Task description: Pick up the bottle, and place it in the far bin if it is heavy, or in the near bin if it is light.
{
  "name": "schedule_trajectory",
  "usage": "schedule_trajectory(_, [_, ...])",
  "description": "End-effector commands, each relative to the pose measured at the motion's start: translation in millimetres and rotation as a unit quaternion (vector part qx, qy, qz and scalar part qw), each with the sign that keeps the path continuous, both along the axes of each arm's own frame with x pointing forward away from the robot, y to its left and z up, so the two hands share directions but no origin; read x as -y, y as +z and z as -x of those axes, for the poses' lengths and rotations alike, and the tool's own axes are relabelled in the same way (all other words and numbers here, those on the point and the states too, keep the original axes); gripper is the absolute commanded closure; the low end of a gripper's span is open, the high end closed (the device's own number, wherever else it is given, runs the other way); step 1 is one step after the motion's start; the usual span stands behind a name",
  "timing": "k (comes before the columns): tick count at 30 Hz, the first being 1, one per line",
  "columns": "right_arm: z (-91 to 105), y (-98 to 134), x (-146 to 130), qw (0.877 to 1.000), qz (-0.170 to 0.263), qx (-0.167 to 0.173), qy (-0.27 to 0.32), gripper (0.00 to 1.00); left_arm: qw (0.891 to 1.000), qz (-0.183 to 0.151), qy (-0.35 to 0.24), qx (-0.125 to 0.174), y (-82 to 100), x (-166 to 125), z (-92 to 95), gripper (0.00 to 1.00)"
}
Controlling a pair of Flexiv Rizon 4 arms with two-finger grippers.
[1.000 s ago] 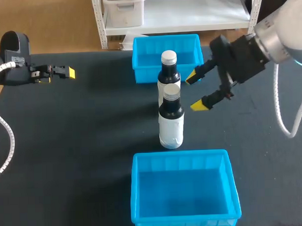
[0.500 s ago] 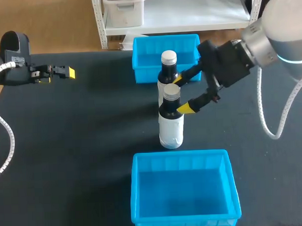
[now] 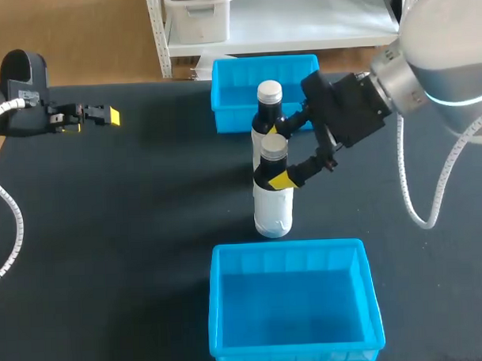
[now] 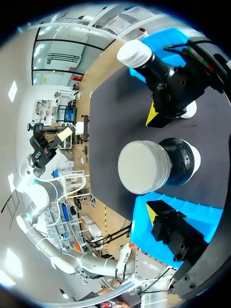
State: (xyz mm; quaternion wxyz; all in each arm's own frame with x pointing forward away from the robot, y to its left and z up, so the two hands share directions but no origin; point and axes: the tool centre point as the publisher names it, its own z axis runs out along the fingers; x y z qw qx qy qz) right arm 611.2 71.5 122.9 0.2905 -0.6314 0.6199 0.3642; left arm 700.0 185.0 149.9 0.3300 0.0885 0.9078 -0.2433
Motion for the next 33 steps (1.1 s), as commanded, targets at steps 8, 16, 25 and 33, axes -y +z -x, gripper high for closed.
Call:
schedule_trajectory(8, [2.7,-7.9,-5.0,1.0,-0.003,-0.006,-0.017,0.22,1.0,0.0,0.0,0.0,0.0,0.0,0.0,0.0])
schedule_trajectory(16, [1.9,-11.2,-6.6,1.0,-0.004,-0.009,-0.025,0.57,1.0,0.0,0.0,0.0,0.0,0.0,0.0,0.0])
schedule_trajectory(25, [0.2,-4.0,2.5,0.999,-0.001,0.003,-0.037,1.0,1.0,0.0,0.0,0.0,0.0,0.0,0.0,0.0])
schedule_trajectory(33, [-8.2,8.0,35.9,0.997,0.019,0.017,-0.066,1.0,1.0,0.0,0.0,0.0,0.0,0.0,0.0,0.0])
